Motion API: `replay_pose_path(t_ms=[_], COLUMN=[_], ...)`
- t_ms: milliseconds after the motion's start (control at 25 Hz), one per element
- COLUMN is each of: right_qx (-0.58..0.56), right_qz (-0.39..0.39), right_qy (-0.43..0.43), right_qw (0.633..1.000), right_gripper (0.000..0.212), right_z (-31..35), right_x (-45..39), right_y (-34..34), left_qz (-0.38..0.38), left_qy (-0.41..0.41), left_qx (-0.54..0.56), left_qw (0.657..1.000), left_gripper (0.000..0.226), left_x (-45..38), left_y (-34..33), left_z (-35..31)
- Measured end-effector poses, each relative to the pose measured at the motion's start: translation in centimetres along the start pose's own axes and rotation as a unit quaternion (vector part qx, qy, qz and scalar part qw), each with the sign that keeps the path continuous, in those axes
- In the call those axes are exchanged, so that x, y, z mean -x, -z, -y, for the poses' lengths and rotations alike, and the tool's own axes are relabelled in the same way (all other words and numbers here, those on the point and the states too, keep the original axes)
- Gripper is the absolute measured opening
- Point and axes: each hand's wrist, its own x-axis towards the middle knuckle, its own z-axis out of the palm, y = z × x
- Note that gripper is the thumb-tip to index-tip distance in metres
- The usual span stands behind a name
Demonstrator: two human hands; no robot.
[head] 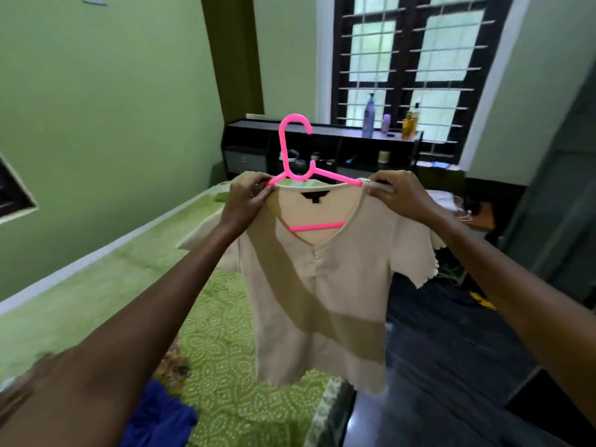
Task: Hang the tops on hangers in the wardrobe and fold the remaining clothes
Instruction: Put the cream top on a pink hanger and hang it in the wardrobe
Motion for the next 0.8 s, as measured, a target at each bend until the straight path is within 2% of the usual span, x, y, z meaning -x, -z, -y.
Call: replay_pose_path(t_ms=[280,520,800], right_qx=[0.009,0.084,0.143], right_qz=[-0.008,-0.062,-0.116], right_qy=[-0.088,-0.124,-0.218], right_qw=[0.996,0.987,0.958], right_gripper=[0.018,0.012,0.012], right_z=[-11.6,-21.9,-33.5], right_x=[-0.8,-2.9,-6.9], right_y=[6.1,9.0,13.8], left_qz=[0.015,0.036,0.117], left_qy=[-0.033,-0.066,-0.129], left_qx=[0.048,0.105,0.179], left_qw=[0.998,0.992,0.968], left_gripper=[0.014,0.017,0.02], left_x=[-6.5,-14.9,-26.3], left_y=[-14.9,-28.3,-44.2], left_z=[-2.6,-2.6,-4.2])
